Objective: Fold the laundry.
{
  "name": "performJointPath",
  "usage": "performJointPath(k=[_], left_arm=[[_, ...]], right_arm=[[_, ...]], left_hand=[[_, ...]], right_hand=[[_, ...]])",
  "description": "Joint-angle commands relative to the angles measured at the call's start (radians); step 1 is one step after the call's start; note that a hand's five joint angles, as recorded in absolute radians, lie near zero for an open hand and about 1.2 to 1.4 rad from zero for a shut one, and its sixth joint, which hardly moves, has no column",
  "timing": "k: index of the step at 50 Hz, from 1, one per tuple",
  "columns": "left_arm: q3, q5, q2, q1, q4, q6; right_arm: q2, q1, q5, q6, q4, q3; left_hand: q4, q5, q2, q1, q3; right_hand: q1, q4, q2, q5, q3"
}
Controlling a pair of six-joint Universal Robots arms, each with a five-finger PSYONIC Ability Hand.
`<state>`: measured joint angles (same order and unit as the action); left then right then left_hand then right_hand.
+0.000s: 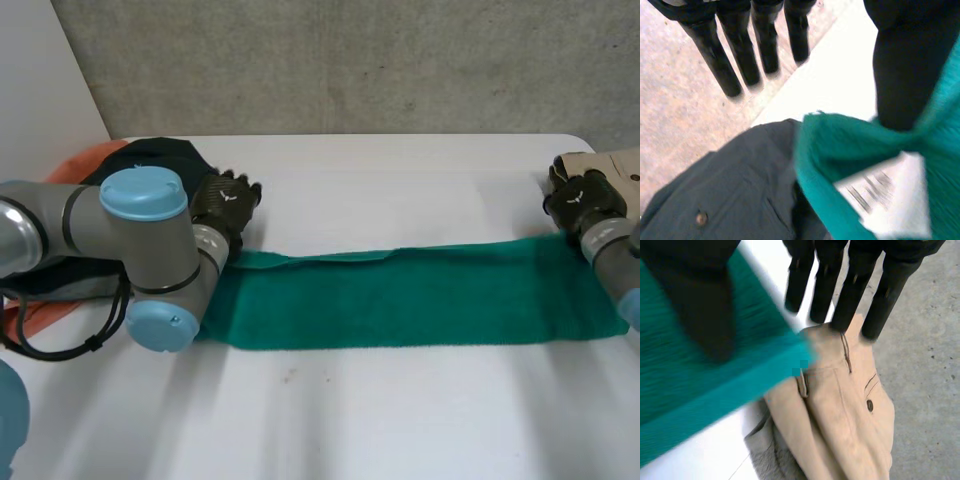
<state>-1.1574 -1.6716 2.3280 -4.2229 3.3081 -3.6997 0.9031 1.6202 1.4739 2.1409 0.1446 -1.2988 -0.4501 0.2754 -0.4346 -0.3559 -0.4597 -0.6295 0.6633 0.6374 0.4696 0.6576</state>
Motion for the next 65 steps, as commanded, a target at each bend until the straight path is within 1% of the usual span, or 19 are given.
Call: performJointPath(k=[1, 6, 10, 16, 21, 26, 29, 30, 31, 38, 42, 47, 48, 49, 51, 52, 56, 58, 65], left_arm=[[-0.014, 0.0, -0.031, 0.04, 0.015, 0.009], [-0.123, -0.004, -0.148, 0.044, 0.013, 0.01], [-0.252, 0.001, -0.257, 0.041, 0.016, 0.013], [-0.43, 0.006, -0.364, 0.04, 0.042, 0.017], [-0.502, 0.004, -0.38, 0.041, 0.102, 0.02], [-0.518, 0.003, -0.374, 0.041, 0.133, 0.021], [-0.515, 0.003, -0.374, 0.04, 0.136, 0.029], [-0.515, 0.003, -0.374, 0.04, 0.136, 0.033], [-0.515, 0.003, -0.374, 0.041, 0.137, 0.041], [-0.521, 0.0, -0.42, 0.041, 0.139, 0.064], [-0.534, -0.004, -0.469, 0.037, 0.139, 0.066], [-0.556, -0.002, -0.506, 0.037, 0.136, 0.066], [-0.559, -0.002, -0.507, 0.037, 0.136, 0.066], [-0.57, -0.002, -0.512, 0.038, 0.136, 0.066], [-0.579, -0.002, -0.513, 0.038, 0.137, 0.067], [-0.582, -0.002, -0.513, 0.038, 0.137, 0.069], [-0.591, 0.003, -0.515, 0.043, 0.136, 0.101], [-0.588, 0.004, -0.516, 0.046, 0.136, 0.127], [-0.588, 0.006, -0.521, 0.046, 0.136, 0.168]], right_arm=[[0.013, 0.029, 0.026, 0.117, 0.001, 0.007], [0.12, 0.023, -0.013, 0.234, -0.045, -0.077], [0.178, -0.026, -0.142, 0.244, -0.114, -0.163], [0.257, -0.2, -0.339, 0.235, -0.2, -0.301], [0.263, -0.276, -0.403, 0.197, -0.177, -0.378], [0.243, -0.286, -0.412, 0.148, -0.119, -0.407], [0.188, -0.287, -0.406, 0.132, -0.063, -0.402], [0.166, -0.292, -0.393, 0.131, -0.036, -0.39], [0.16, -0.293, -0.382, 0.132, -0.027, -0.386], [0.161, -0.373, -0.227, 0.087, 0.022, -0.356], [0.204, -0.466, -0.204, -0.043, 0.024, -0.332], [0.278, -0.471, -0.218, -0.095, 0.013, -0.33], [0.295, -0.441, -0.233, -0.058, 0.001, -0.332], [0.298, -0.424, -0.248, -0.033, -0.006, -0.335], [0.298, -0.401, -0.297, 0.025, -0.016, -0.35], [0.296, -0.386, -0.363, 0.084, -0.023, -0.37], [0.304, -0.384, -0.51, 0.194, -0.029, -0.436], [0.303, -0.384, -0.55, 0.217, -0.031, -0.454], [0.277, -0.379, -0.572, 0.217, -0.028, -0.487]], left_hand=[[0.276, -0.275, 0.26, 0.181, 0.285], [0.276, -0.275, 0.26, 0.181, 0.285], [0.276, -0.275, 0.26, 0.181, 0.285], [0.276, -0.275, 0.26, 0.181, 0.285], [0.276, -0.275, 0.26, 0.181, 0.285], [0.276, -0.275, 0.26, 0.181, 0.285], [0.276, -0.275, 0.26, 0.181, 0.285], [0.276, -0.275, 0.26, 0.181, 0.285], [0.276, -0.275, 0.26, 0.181, 0.285], [0.276, -0.275, 0.26, 0.181, 0.285], [0.276, -0.275, 0.26, 0.181, 0.285], [0.276, -0.275, 0.26, 0.181, 0.285], [0.276, -0.275, 0.26, 0.181, 0.285], [0.276, -0.275, 0.26, 0.181, 0.285], [0.276, -0.275, 0.26, 0.181, 0.285], [0.276, -0.275, 0.26, 0.181, 0.285], [0.276, -0.275, 0.26, 0.181, 0.285], [0.276, -0.275, 0.26, 0.181, 0.285], [0.276, -0.275, 0.26, 0.181, 0.285]], right_hand=[[0.455, -0.489, -0.463, -0.47, -0.483], [0.455, -0.489, -0.463, -0.47, -0.483], [0.455, -0.489, -0.463, -0.47, -0.483], [0.339, -0.373, -0.347, -0.354, -0.367], [0.257, -0.291, -0.265, -0.272, -0.285], [0.137, -0.17, -0.145, -0.151, -0.165], [-0.197, 0.163, 0.189, 0.182, 0.168], [-0.761, 0.727, 0.753, 0.746, 0.733], [-0.767, 0.733, 0.759, 0.752, 0.739], [-0.767, 0.733, 0.759, 0.752, 0.739], [-0.767, 0.733, 0.759, 0.752, 0.739], [-0.767, 0.733, 0.759, 0.752, 0.739], [-0.767, 0.733, 0.759, 0.752, 0.739], [-0.567, 0.533, 0.559, 0.553, 0.539], [0.066, -0.1, -0.074, -0.081, -0.094], [0.205, -0.239, -0.213, -0.22, -0.234], [0.213, -0.247, -0.221, -0.227, -0.241], [0.21, -0.244, -0.218, -0.225, -0.238], [0.175, -0.208, -0.183, -0.189, -0.203]])
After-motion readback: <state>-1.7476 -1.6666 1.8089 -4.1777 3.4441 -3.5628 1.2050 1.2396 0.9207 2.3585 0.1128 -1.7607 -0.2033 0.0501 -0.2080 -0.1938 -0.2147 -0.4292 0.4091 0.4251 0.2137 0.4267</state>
